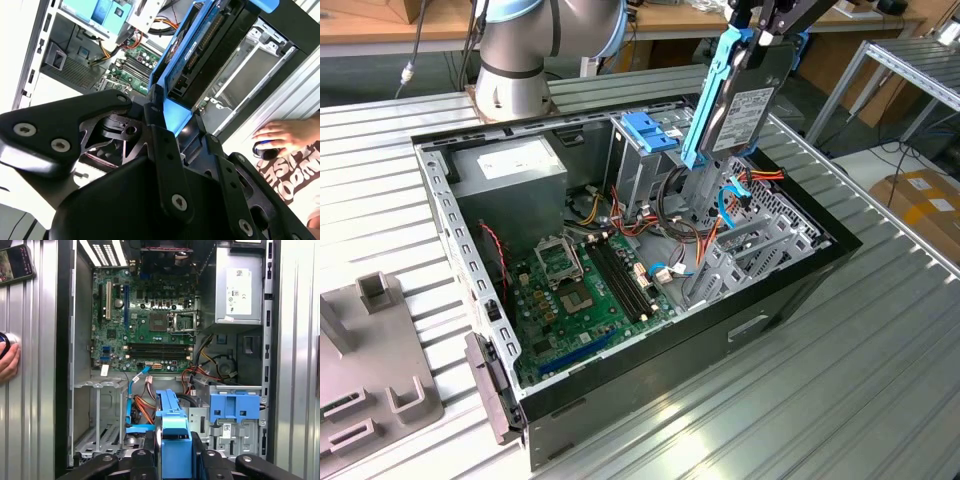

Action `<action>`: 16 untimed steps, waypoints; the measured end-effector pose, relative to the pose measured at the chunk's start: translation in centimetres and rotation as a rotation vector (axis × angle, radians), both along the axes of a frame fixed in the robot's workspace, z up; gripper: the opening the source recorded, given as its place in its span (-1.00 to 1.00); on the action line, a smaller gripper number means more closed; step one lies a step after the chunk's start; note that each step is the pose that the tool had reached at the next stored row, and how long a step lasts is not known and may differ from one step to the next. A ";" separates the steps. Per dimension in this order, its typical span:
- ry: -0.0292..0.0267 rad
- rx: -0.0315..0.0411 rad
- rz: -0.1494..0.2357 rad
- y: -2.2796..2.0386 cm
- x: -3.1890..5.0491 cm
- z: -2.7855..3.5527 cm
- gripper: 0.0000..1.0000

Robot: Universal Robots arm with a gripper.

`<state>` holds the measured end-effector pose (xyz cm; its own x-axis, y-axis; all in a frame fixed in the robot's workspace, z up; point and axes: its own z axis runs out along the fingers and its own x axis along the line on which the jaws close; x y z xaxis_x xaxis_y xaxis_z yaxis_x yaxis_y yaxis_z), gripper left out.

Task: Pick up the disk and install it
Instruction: 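Insert the disk into the insertion slot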

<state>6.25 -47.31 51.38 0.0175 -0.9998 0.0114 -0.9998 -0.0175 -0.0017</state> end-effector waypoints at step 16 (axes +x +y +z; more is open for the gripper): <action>0.0000 0.0000 0.000 -3.58 0.08 0.00 -0.26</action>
